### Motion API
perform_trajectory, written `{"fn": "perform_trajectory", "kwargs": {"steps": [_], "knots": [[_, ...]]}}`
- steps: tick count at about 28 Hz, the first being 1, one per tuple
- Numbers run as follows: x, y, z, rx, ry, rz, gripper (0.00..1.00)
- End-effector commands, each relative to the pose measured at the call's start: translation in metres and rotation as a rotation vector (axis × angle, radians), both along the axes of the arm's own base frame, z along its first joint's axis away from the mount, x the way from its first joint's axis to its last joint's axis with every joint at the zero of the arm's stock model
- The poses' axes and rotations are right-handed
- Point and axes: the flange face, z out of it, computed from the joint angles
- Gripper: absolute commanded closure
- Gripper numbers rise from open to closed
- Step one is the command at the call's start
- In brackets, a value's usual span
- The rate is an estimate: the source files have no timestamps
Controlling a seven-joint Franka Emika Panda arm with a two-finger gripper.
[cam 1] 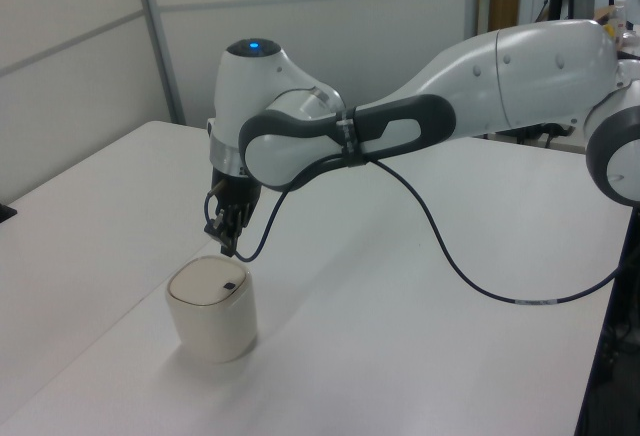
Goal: Open the trash can
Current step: 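Hook the gripper under the lid tab and push the lid open, then lift the gripper up away from the opened lid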
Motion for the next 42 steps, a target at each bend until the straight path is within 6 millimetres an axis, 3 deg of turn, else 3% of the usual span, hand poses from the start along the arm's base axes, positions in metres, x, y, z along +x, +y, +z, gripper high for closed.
{"fn": "perform_trajectory", "kwargs": {"steps": [1,5,14,21,28,30,35,37,42], "knots": [[0.003,0.014,-0.010,0.019,-0.010,-0.010,1.00],[0.003,0.025,-0.028,0.013,0.012,0.005,1.00],[0.007,0.026,-0.042,0.011,0.017,0.005,1.00],[0.009,0.028,-0.068,0.000,0.052,0.008,1.00],[0.006,0.040,-0.068,0.003,0.058,0.023,1.00],[0.006,0.040,-0.063,0.012,0.055,0.012,1.00],[0.002,0.038,-0.026,0.041,0.009,-0.043,1.00],[-0.004,0.037,0.005,0.053,-0.030,-0.045,1.00],[-0.018,0.034,0.048,0.084,-0.057,-0.057,1.00]]}}
